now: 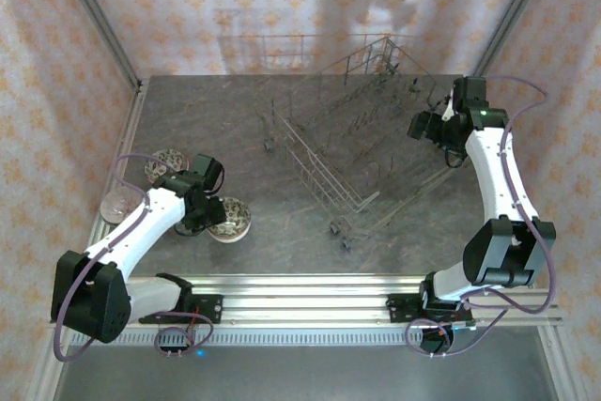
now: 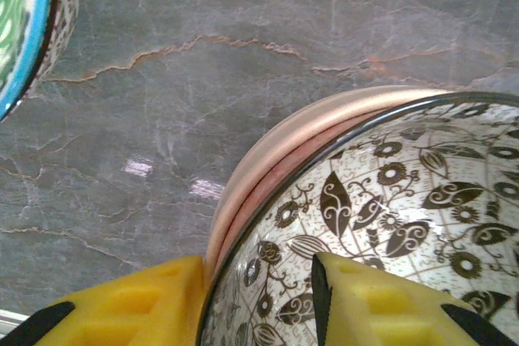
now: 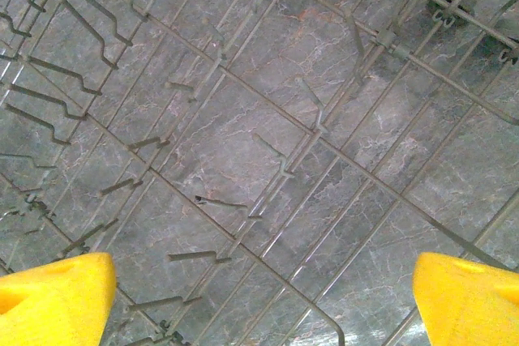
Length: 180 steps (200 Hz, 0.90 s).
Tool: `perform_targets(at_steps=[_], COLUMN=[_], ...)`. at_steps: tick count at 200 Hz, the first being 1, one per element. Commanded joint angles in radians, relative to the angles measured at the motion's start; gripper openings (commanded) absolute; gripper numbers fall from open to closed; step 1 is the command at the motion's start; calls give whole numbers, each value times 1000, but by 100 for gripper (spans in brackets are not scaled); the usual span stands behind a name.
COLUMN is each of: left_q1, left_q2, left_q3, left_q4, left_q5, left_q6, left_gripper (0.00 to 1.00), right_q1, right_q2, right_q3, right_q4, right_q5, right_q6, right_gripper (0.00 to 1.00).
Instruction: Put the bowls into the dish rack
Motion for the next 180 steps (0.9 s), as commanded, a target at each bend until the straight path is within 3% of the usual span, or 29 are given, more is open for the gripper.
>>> perform_targets(at_steps=[1, 19, 55, 149, 180], left_q1=[8, 7, 8, 8, 8], left_q2=[-5, -12, 0, -11, -22], left_q3=[40, 45, 30, 9, 12], left_q4=[-22, -36, -20, 2, -2], left_q5=[9, -3, 5, 21, 20], left_q6=[18, 22, 24, 24, 28], left_gripper=[42, 56, 55, 25, 20], right_q1=[9, 12, 16, 21, 21], right_q2=[16, 18, 29, 33, 33], right_q3=[-13, -8, 0, -5, -1], right_q4=[-6, -8, -16, -18, -20], right_q5=[-12, -13, -17, -16, -16], right_q6=[10, 10, 9, 11, 13], right_gripper=[94, 94, 94, 94, 94])
